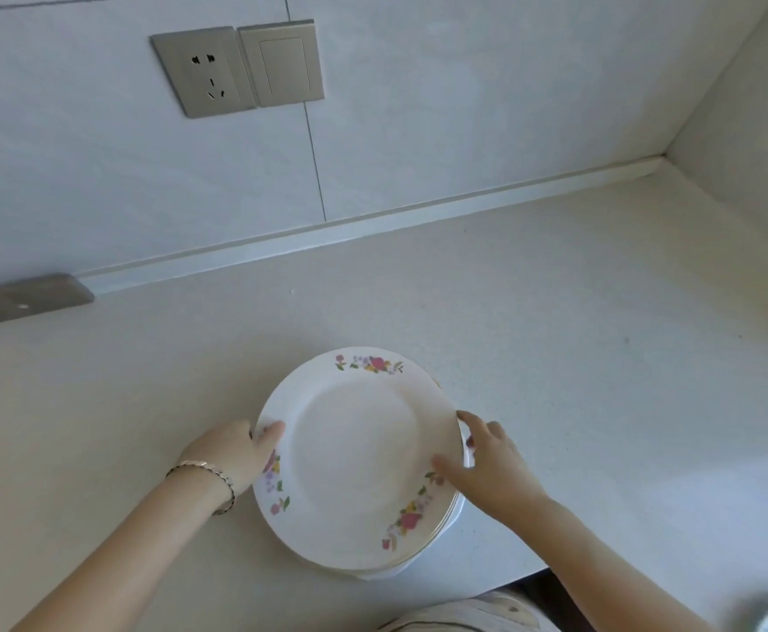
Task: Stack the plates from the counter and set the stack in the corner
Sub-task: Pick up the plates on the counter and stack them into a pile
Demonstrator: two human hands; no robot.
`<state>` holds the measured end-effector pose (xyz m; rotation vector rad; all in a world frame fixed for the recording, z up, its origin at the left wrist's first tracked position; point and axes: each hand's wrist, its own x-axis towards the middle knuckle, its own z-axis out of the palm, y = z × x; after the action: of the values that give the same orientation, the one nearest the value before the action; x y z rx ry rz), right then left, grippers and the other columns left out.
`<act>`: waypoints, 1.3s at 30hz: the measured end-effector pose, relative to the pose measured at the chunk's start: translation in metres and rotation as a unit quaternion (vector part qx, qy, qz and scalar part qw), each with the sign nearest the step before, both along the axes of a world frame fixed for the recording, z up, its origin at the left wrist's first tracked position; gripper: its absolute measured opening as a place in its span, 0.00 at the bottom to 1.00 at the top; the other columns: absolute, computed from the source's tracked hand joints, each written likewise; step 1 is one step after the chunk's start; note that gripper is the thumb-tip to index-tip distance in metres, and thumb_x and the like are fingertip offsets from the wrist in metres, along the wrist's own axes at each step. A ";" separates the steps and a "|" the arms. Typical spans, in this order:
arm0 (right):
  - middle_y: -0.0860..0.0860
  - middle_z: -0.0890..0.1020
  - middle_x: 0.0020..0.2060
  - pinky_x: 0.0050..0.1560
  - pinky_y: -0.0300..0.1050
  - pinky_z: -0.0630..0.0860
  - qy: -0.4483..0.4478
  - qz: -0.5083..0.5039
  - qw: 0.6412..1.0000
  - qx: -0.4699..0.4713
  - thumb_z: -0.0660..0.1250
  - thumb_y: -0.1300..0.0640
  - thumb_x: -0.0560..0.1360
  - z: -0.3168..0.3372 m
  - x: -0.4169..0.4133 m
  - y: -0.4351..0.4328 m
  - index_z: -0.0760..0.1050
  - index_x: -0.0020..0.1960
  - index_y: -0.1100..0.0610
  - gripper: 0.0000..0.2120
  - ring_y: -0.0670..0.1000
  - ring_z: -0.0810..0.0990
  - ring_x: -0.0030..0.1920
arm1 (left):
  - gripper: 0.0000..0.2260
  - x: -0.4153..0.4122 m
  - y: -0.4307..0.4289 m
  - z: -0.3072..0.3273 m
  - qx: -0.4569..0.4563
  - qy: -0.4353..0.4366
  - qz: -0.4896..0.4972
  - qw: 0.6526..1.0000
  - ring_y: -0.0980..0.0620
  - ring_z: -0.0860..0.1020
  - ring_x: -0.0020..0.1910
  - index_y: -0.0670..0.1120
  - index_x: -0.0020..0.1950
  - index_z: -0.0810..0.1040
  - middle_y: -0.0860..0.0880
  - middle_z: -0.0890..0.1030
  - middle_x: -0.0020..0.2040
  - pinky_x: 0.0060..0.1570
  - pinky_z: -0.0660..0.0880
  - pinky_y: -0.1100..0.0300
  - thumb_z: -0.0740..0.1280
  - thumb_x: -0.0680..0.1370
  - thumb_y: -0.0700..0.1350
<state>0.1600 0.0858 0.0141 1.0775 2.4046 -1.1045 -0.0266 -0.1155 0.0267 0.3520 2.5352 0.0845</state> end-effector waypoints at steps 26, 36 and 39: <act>0.51 0.79 0.54 0.59 0.48 0.73 0.180 -0.397 0.870 -0.229 0.52 0.53 0.81 -0.025 0.005 -0.014 0.73 0.61 0.55 0.15 0.52 0.77 0.57 | 0.13 0.032 0.070 0.002 0.378 0.081 -0.187 0.903 0.45 0.76 0.48 0.43 0.53 0.78 0.41 0.81 0.50 0.54 0.72 0.56 0.57 0.75 0.43; 0.53 0.81 0.36 0.48 0.44 0.79 0.157 -0.543 0.800 -0.201 0.59 0.59 0.78 0.026 0.183 0.022 0.77 0.48 0.56 0.08 0.51 0.81 0.38 | 0.10 0.201 0.208 0.004 0.180 -0.295 -0.339 0.875 0.50 0.78 0.35 0.50 0.38 0.70 0.51 0.78 0.36 0.37 0.72 0.62 0.55 0.77 0.43; 0.54 0.79 0.33 0.42 0.41 0.75 0.182 -0.617 0.746 -0.172 0.59 0.62 0.78 0.034 0.255 0.028 0.76 0.47 0.58 0.07 0.51 0.78 0.35 | 0.06 0.266 0.233 -0.009 0.138 -0.348 -0.337 0.864 0.54 0.75 0.29 0.47 0.42 0.70 0.49 0.77 0.35 0.29 0.68 0.65 0.55 0.77 0.41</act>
<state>0.4153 0.1136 0.0483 2.5636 1.2878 -2.1424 0.2390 0.1176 0.0180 1.0846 1.5740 0.2531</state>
